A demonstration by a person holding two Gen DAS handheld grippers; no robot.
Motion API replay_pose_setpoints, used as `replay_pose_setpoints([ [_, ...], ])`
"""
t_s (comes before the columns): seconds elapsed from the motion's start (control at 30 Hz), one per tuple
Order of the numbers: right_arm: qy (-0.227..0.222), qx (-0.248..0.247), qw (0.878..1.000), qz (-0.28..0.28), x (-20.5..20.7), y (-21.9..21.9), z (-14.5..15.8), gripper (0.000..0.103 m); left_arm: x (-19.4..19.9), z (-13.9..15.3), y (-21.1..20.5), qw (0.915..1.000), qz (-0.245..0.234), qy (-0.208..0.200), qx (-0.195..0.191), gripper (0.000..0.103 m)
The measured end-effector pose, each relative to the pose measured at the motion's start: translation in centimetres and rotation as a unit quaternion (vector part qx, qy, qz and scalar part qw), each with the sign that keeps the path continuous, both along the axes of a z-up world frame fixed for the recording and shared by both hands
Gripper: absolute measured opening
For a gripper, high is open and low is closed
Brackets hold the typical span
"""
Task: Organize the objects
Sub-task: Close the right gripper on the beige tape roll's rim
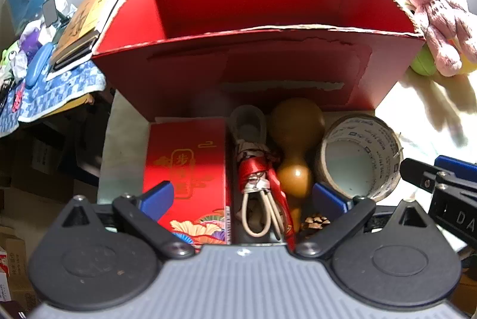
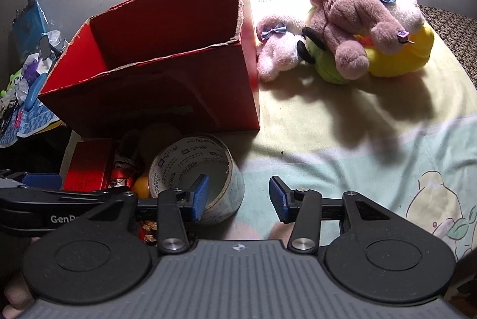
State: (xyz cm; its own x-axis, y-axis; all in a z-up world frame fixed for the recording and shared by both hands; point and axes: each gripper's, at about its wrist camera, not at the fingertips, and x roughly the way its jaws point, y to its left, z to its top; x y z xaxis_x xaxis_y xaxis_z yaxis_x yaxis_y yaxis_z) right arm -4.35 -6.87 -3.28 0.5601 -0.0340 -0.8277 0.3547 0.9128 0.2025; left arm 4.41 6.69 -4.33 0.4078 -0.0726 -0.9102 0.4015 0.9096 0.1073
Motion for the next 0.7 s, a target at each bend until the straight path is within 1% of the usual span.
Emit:
replay_pose_setpoints([
  [0.27,-0.004,0.015,1.0,-0.012,-0.8,-0.7,-0.5,0.043,-0.2,0.1,-0.4,0.9998,-0.017,0.004,0.002,0.099],
  [0.47,-0.006,0.018,1.0,-0.013,-0.8,-0.9,-0.6,0.043,-0.2,0.0,-0.7,0.9997,-0.023,0.006,0.001,0.096],
  [0.57,-0.006,0.02,1.0,-0.012,-0.7,-1.0,-0.7,0.043,-0.2,0.0,-0.7,0.9996,-0.028,0.006,-0.004,0.091],
  [0.63,-0.005,0.021,1.0,-0.011,-0.6,-1.0,-0.8,0.042,-0.1,0.0,-0.8,0.9994,-0.033,0.009,-0.007,0.084],
  [0.7,-0.005,0.023,1.0,-0.009,-0.4,-1.1,-0.9,0.041,0.0,0.0,-0.8,0.9991,-0.038,0.013,-0.016,0.08],
])
